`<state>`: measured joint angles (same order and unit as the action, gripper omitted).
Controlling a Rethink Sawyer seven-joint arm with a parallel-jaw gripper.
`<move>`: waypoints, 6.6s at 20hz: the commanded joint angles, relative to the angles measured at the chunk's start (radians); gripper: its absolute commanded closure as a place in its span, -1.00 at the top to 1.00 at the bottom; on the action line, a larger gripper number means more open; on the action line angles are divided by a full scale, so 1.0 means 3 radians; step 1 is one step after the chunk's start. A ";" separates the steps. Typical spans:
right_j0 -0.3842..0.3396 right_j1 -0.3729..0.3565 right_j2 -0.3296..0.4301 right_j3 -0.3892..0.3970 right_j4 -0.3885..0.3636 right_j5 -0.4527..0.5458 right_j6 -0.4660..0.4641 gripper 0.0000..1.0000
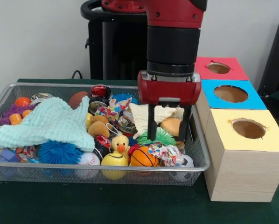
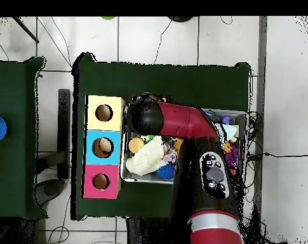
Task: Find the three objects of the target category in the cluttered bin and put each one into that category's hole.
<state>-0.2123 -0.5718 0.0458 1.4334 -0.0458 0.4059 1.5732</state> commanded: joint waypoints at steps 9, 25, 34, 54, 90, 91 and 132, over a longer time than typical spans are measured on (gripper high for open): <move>0.0097 0.0656 -0.0049 -0.0488 -0.0003 0.0027 0.0503 1.00; 0.0097 0.0594 0.0042 -0.0391 0.0091 0.0395 0.0450 1.00; 0.0133 0.0411 0.0018 -0.0281 0.0110 0.0538 0.0469 1.00; 0.0026 0.0443 -0.0034 -0.0095 -0.0056 0.0376 0.0381 1.00; -0.0240 0.0569 0.0264 0.0362 -0.0150 0.0279 0.0128 1.00; -0.0246 0.0559 0.0277 0.0369 -0.0145 0.0295 0.0123 1.00; -0.0245 0.0598 0.0517 0.0244 -0.0191 -0.0051 0.0318 1.00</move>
<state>-0.3046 -0.4630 0.1793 1.5185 -0.0653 0.4278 1.5732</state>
